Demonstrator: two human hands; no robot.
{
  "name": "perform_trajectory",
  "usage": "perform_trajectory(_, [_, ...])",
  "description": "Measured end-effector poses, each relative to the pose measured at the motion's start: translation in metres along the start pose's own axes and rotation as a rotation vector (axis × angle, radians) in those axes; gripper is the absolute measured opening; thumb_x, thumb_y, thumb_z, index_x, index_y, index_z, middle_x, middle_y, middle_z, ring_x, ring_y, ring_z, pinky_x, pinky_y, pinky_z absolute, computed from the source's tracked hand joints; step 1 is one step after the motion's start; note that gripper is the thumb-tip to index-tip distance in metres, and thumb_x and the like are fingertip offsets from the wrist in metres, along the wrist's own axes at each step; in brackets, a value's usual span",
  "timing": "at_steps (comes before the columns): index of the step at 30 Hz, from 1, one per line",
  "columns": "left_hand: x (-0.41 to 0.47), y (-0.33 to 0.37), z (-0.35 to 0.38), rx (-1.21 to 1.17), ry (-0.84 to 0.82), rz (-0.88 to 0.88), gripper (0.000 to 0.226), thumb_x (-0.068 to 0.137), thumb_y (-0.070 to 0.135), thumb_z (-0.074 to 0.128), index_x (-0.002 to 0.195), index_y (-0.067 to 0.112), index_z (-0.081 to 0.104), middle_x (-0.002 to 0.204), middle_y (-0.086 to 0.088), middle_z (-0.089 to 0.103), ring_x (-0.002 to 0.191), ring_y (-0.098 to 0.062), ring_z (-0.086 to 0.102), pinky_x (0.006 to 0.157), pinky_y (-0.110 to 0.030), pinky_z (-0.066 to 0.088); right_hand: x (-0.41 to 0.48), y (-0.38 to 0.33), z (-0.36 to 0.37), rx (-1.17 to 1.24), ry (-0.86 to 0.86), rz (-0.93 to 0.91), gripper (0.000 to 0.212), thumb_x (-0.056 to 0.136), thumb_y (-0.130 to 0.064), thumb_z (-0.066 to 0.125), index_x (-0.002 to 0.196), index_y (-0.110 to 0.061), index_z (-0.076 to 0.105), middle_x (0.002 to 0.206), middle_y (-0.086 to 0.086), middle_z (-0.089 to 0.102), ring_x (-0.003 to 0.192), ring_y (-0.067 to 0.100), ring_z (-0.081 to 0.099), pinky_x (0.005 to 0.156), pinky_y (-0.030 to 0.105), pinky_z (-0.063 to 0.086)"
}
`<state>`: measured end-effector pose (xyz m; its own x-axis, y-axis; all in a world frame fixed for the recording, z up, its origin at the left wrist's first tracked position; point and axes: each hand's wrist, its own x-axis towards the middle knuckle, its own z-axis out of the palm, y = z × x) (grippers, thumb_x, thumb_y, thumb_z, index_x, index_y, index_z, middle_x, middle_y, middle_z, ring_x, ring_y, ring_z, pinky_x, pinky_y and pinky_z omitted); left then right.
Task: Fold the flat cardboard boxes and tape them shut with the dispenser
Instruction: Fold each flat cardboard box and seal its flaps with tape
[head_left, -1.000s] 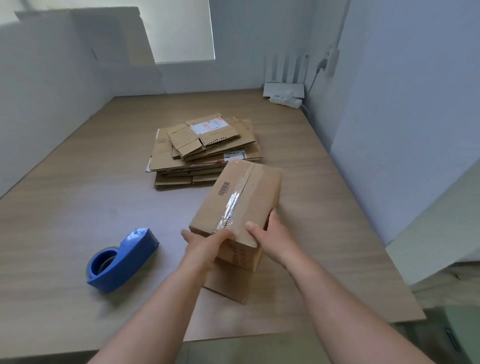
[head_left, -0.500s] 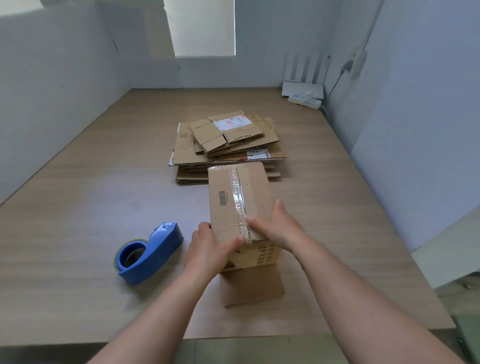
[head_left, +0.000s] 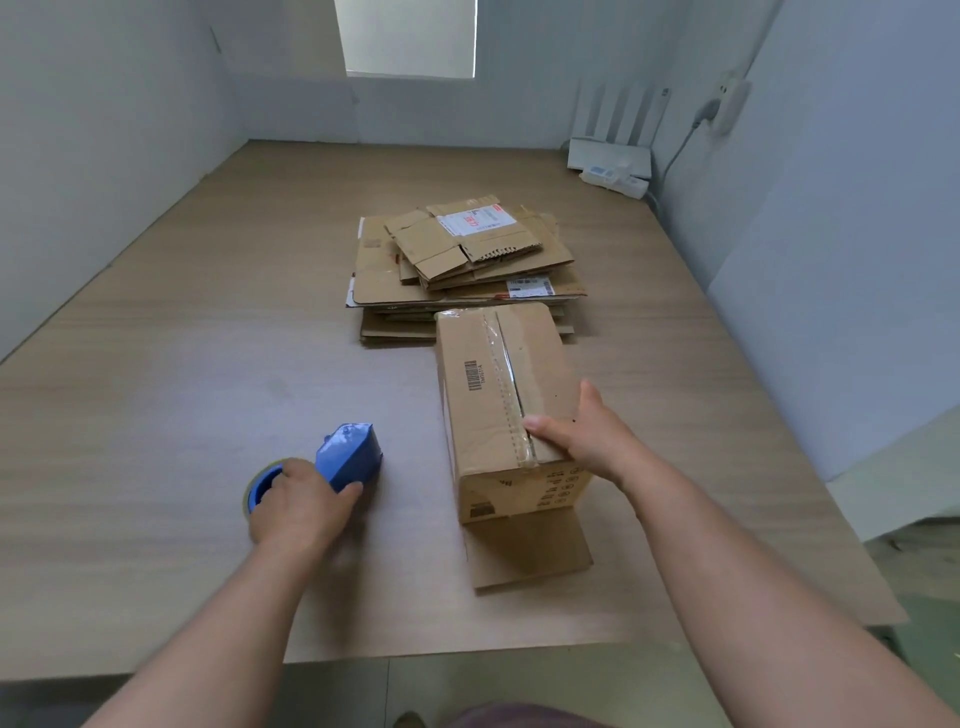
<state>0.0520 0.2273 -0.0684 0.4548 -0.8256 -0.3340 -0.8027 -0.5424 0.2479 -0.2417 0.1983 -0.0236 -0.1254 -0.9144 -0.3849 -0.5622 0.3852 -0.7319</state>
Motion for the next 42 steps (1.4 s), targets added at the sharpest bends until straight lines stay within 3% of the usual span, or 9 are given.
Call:
perform_trajectory(6, [0.015,0.005,-0.012,0.103,-0.064,-0.001,0.032,0.084,0.047,0.063,0.078,0.016,0.056,0.070,0.000,0.053,0.065,-0.019,0.052,0.057,-0.026,0.036,-0.002,-0.002,-0.001,0.031,0.009,-0.009,0.091,0.073,-0.051,0.074,0.143,-0.019,0.024,0.133,0.002,0.052,0.114,0.023,0.054,0.101,0.043,0.045])
perform_trajectory(11, [0.014,0.003,-0.028,-0.105,-0.132,0.246,0.032,0.084,0.049,0.064,0.102,0.022,0.058,0.093,0.001,0.062,0.082,-0.022,0.060,0.069,-0.033,0.047,-0.003,-0.004,-0.006,-0.017,-0.035,-0.005,0.100,0.074,-0.062,0.067,0.148,-0.017,0.015,0.144,0.005,0.042,0.127,0.026,0.046,0.106,0.044,0.040])
perform_trajectory(16, [-0.022,0.026,-0.062,-0.493,-0.353,0.511,0.018,0.083,0.028,0.074,0.096,0.032,0.063,0.090,0.005,0.068,0.086,-0.013,0.062,0.072,-0.028,0.047,-0.024,-0.020,-0.025,-0.074,0.100,-0.184,0.082,0.091,-0.050,0.052,0.153,-0.015,0.012,0.158,0.005,0.019,0.144,0.020,0.020,0.116,0.038,0.020])
perform_trajectory(18, [-0.035,0.035,-0.073,-0.502,-0.408,0.585,0.021,0.081,0.023,0.076,0.092,0.036,0.064,0.083,0.009,0.070,0.079,-0.006,0.064,0.072,-0.024,0.048,-0.041,-0.034,-0.031,0.031,0.117,-0.339,0.069,0.090,-0.041,0.059,0.149,-0.021,0.028,0.151,0.001,0.035,0.137,0.015,0.034,0.112,0.038,0.032])
perform_trajectory(22, [-0.055,0.047,-0.082,-0.459,-0.485,0.696,0.026,0.081,0.021,0.076,0.095,0.038,0.061,0.083,0.028,0.066,0.075,0.006,0.062,0.065,-0.014,0.046,-0.069,-0.050,-0.030,0.230,-0.132,-0.445,0.048,0.086,-0.026,0.068,0.131,-0.022,0.054,0.125,-0.005,0.059,0.116,0.009,0.055,0.096,0.028,0.049])
perform_trajectory(26, [-0.068,0.052,-0.085,-0.434,-0.525,0.719,0.027,0.079,0.024,0.077,0.098,0.035,0.063,0.086,0.025,0.067,0.079,0.002,0.064,0.070,-0.018,0.049,-0.080,-0.052,-0.027,0.296,-0.095,-0.526,0.009,0.088,-0.007,0.064,0.092,-0.014,0.068,0.096,0.012,0.070,0.090,0.020,0.065,0.082,0.026,0.055])
perform_trajectory(31, [-0.075,0.053,-0.086,-0.421,-0.561,0.701,0.045,0.060,0.046,0.074,0.101,0.031,0.066,0.090,0.019,0.070,0.081,-0.003,0.066,0.071,-0.021,0.051,-0.087,-0.046,-0.026,0.335,-0.056,-0.567,0.016,0.088,-0.003,0.063,0.078,-0.016,0.065,0.077,0.005,0.065,0.068,0.004,0.057,0.061,0.015,0.046])
perform_trajectory(37, [-0.081,0.061,-0.096,-0.410,-0.598,0.657,0.095,0.021,0.085,0.072,0.094,0.024,0.069,0.085,0.008,0.073,0.075,-0.011,0.070,0.068,-0.025,0.053,-0.085,-0.036,-0.023,0.378,0.061,-0.523,0.018,0.089,-0.006,0.062,0.073,-0.013,0.062,0.064,-0.001,0.059,0.056,0.008,0.051,0.053,0.022,0.046])
perform_trajectory(42, [-0.068,0.044,-0.136,-0.295,-0.590,0.627,0.094,0.012,0.085,0.072,0.079,0.019,0.073,0.078,-0.004,0.074,0.071,-0.020,0.070,0.070,-0.033,0.048,-0.082,-0.004,-0.036,0.607,0.217,-0.323,0.020,0.088,-0.005,0.063,0.069,-0.009,0.062,0.056,-0.003,0.059,0.047,0.010,0.048,0.047,0.023,0.043])
